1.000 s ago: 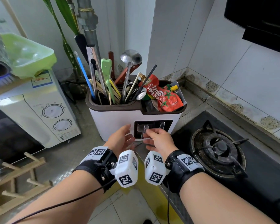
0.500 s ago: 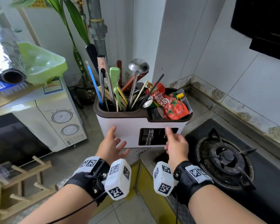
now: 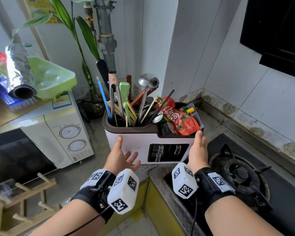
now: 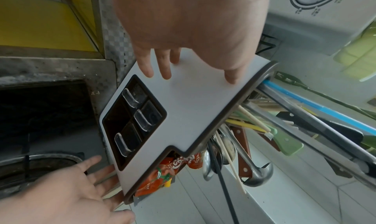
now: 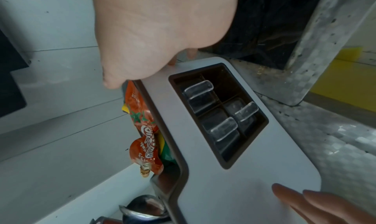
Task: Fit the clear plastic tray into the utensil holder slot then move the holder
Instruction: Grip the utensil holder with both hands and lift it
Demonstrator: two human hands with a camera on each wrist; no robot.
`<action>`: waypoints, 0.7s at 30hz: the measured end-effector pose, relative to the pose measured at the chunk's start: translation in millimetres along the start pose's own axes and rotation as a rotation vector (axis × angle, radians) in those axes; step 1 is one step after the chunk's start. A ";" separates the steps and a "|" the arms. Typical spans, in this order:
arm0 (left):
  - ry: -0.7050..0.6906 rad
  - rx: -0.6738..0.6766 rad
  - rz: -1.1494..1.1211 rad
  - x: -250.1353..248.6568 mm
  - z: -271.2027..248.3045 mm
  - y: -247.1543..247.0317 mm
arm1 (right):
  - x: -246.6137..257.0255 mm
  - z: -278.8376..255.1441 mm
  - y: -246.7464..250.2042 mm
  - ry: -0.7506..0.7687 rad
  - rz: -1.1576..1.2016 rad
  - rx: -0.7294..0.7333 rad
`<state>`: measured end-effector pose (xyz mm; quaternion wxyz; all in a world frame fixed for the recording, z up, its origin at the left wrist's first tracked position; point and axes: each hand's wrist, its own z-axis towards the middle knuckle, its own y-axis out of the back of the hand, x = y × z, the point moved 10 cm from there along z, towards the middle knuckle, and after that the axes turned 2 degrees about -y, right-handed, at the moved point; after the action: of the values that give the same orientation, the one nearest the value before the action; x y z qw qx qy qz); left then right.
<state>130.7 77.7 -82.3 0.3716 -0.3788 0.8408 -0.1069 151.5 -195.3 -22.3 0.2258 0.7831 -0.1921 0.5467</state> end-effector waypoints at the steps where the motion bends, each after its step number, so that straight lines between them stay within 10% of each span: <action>1: -0.001 -0.005 0.002 -1.3 0.4 0.5 | -0.9 -0.6 -1.3 -0.006 0.009 0.008; 21: -0.041 0.000 0.120 -60.3 28.7 3.3 | -0.2 11.5 -23.1 -0.021 -0.031 0.024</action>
<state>175.5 126.1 -71.2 0.3945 -0.3298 0.8542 -0.0766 173.0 -182.8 -29.2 0.2227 0.7942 -0.1759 0.5373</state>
